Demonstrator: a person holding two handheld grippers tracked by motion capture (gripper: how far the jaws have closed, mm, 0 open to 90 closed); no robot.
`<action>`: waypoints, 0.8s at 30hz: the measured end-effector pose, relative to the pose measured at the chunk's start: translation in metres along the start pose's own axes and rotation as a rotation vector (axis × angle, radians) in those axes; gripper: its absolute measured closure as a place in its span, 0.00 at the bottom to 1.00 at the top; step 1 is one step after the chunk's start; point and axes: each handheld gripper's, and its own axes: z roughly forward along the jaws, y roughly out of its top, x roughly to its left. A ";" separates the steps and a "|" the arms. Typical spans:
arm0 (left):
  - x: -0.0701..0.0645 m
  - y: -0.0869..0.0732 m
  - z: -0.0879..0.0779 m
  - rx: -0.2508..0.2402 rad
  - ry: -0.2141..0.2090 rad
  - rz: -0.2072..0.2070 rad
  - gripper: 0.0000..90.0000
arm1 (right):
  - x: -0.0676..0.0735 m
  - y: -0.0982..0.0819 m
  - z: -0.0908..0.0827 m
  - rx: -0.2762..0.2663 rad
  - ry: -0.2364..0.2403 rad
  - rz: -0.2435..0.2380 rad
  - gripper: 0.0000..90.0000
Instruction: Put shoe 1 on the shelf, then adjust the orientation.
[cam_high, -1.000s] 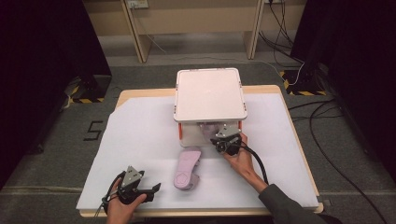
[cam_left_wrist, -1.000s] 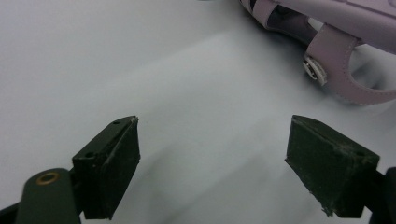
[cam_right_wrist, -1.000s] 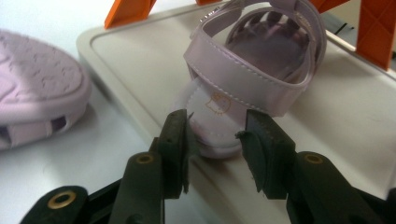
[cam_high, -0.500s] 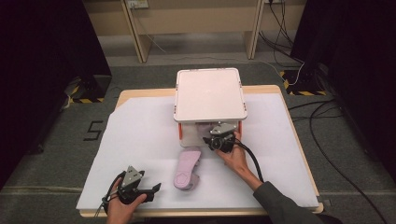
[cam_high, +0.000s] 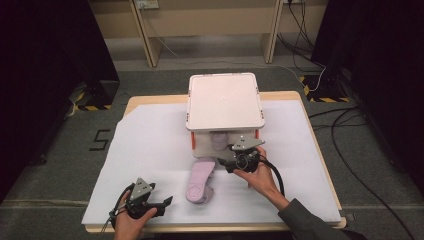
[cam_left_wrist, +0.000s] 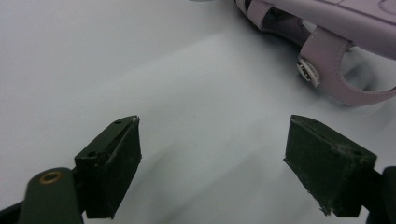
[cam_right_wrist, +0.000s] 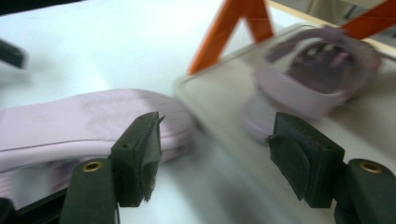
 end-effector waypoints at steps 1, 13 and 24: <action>0.000 0.000 0.000 -0.005 0.000 -0.004 0.20 | 0.008 0.000 0.000 0.004 0.028 -0.011 0.37; 0.000 -0.001 -0.001 -0.002 -0.004 0.001 0.20 | 0.053 0.005 0.010 0.025 0.173 -0.078 0.35; -0.001 0.000 0.000 0.001 -0.005 0.007 0.20 | 0.066 0.017 0.011 -0.011 0.176 -0.116 0.35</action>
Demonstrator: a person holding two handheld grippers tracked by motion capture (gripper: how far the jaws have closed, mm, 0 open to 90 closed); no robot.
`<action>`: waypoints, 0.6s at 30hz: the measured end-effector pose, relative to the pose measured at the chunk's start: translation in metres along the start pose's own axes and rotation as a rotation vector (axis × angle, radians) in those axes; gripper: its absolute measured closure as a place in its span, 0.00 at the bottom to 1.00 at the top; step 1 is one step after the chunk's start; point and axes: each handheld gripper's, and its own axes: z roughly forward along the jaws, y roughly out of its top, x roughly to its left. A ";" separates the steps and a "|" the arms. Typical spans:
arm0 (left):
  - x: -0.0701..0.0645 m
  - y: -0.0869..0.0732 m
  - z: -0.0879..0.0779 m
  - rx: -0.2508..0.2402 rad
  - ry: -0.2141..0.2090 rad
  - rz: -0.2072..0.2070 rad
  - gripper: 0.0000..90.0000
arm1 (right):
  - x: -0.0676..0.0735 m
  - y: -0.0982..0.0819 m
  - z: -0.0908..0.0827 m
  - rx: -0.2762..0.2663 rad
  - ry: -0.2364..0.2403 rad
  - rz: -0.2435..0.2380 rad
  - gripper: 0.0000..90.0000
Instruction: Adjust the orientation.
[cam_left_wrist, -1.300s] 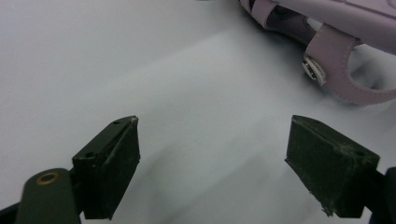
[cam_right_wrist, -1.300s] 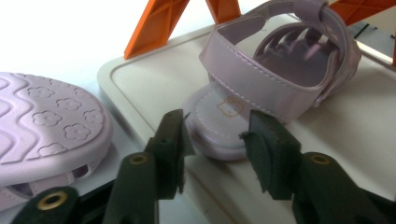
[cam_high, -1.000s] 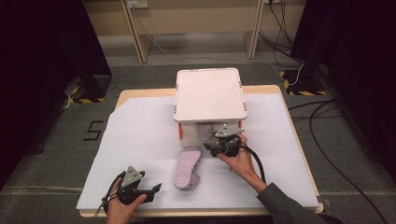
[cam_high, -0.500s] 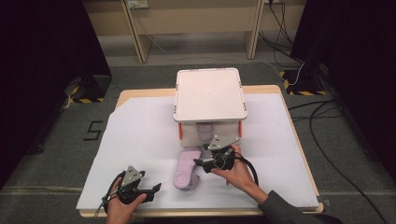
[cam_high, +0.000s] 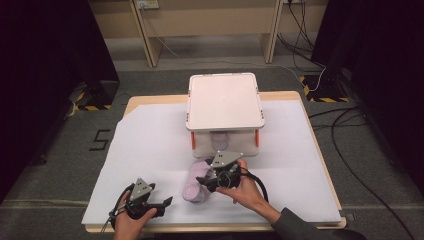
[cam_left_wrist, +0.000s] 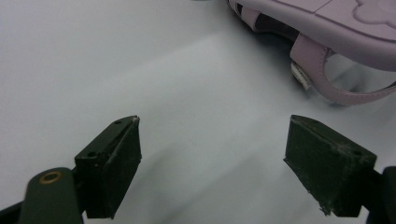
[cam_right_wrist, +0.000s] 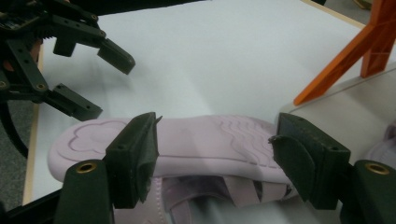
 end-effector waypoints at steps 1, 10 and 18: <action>0.000 0.000 0.000 -0.003 0.000 0.002 0.20 | 0.001 0.002 0.001 -0.003 0.008 -0.001 0.35; 0.001 -0.001 -0.002 -0.005 0.007 -0.005 0.20 | 0.007 0.009 0.020 -0.007 0.073 -0.033 0.38; 0.009 -0.002 -0.009 -0.029 0.062 -0.046 0.20 | 0.003 0.009 0.038 -0.039 0.129 0.061 0.38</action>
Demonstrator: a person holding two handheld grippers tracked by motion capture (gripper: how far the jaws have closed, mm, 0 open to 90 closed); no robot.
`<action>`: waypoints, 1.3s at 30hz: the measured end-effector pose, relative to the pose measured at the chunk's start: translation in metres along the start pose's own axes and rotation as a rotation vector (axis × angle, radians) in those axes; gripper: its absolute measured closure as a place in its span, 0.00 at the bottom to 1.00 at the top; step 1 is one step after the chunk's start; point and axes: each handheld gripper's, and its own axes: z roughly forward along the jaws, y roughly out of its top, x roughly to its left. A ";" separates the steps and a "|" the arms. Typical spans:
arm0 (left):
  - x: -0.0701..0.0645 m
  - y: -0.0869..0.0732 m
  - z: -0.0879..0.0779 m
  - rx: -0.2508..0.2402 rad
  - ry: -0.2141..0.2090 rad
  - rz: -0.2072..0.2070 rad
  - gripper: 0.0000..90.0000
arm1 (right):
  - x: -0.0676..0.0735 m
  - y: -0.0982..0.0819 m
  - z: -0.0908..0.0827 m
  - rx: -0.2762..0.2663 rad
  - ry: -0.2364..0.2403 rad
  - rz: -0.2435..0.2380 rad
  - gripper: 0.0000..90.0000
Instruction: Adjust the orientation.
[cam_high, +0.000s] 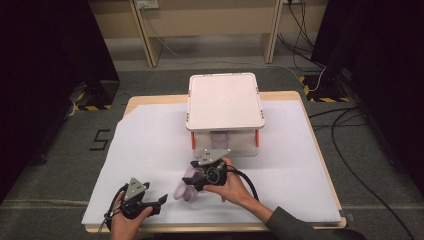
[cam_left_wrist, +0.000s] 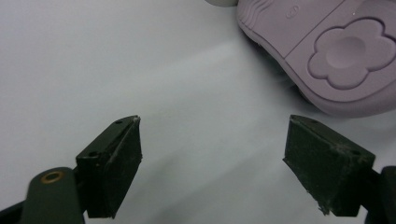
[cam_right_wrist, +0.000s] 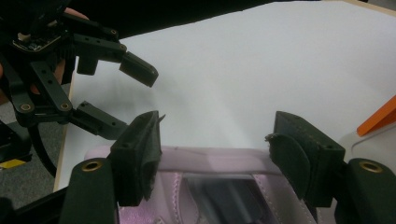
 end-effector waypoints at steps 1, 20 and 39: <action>0.000 0.000 0.000 -0.002 0.001 -0.001 0.20 | 0.002 0.001 0.001 -0.002 -0.007 -0.009 0.38; 0.002 -0.001 -0.002 -0.004 0.003 -0.009 0.20 | 0.012 -0.007 -0.017 0.045 0.038 -0.066 0.43; -0.002 -0.002 0.000 0.029 0.011 0.012 0.23 | 0.006 -0.014 0.016 0.050 0.026 -0.098 0.79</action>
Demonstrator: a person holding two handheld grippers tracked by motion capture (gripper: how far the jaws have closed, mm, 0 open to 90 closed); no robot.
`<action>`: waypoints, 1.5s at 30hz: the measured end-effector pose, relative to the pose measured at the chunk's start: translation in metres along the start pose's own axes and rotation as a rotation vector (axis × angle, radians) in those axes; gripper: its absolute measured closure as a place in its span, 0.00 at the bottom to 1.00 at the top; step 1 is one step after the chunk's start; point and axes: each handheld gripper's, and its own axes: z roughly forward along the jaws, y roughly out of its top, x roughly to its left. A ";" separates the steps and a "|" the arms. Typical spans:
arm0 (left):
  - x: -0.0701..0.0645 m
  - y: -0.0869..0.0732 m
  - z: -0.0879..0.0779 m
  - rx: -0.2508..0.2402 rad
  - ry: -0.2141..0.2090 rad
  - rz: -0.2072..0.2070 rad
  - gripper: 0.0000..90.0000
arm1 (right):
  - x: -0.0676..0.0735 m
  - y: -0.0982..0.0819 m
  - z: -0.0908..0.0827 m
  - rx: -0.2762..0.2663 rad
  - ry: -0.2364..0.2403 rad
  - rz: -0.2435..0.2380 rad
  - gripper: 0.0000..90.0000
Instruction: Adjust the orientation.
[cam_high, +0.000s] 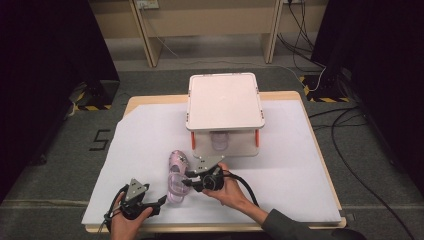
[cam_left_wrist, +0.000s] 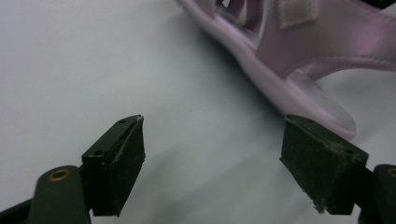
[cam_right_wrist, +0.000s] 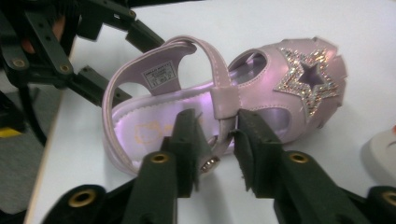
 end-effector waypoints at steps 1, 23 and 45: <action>0.000 0.000 -0.001 -0.004 -0.001 -0.004 0.23 | 0.002 0.002 0.000 0.010 -0.014 -0.040 0.83; 0.003 -0.001 -0.003 -0.020 0.006 -0.016 0.23 | -0.007 -0.004 -0.060 0.059 -0.141 -0.162 0.96; 0.001 0.000 -0.002 -0.014 0.000 -0.005 0.23 | -0.020 -0.057 -0.152 0.015 -0.217 0.003 0.95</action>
